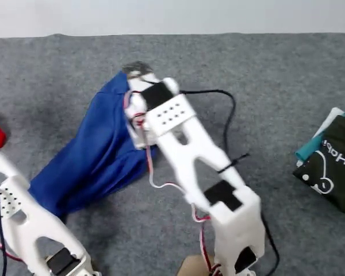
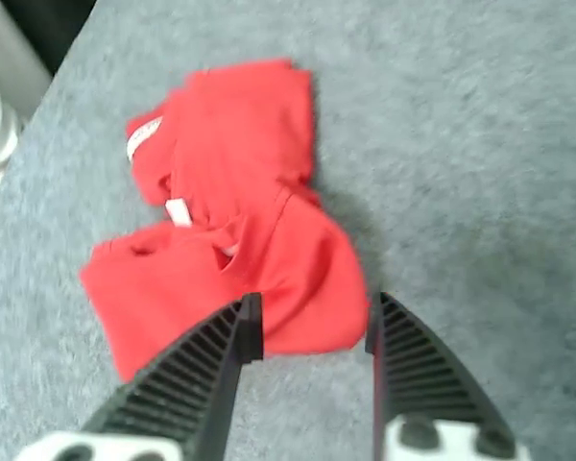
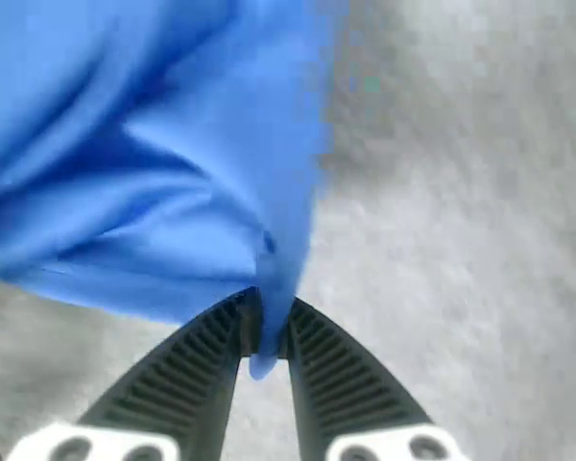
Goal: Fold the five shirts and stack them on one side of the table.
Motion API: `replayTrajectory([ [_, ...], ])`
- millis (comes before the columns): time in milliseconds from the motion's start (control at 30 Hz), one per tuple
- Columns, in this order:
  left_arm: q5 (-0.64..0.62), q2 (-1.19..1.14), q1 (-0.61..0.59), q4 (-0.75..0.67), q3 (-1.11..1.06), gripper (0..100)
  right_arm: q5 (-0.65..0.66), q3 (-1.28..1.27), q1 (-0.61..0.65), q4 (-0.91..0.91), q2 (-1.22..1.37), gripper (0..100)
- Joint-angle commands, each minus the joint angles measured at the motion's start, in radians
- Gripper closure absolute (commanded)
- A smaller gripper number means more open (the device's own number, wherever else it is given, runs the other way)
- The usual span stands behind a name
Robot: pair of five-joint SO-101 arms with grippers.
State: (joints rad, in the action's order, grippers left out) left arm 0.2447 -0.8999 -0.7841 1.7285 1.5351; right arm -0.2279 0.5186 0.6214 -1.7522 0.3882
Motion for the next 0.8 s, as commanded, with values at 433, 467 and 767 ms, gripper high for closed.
replayTrajectory([
  [433, -0.012, 0.112, 0.160, 0.026, 0.033, 82, 0.127, -0.249, -0.518, -0.038, -0.443, 98.9],
  [467, -0.014, 0.112, 0.170, 0.026, 0.033, 82, 0.144, -0.250, -0.549, -0.038, -0.460, 98.9],
  [767, -0.089, 0.103, 0.290, 0.026, 0.024, 82, 0.292, -0.422, -0.717, -0.039, -0.615, 98.9],
])
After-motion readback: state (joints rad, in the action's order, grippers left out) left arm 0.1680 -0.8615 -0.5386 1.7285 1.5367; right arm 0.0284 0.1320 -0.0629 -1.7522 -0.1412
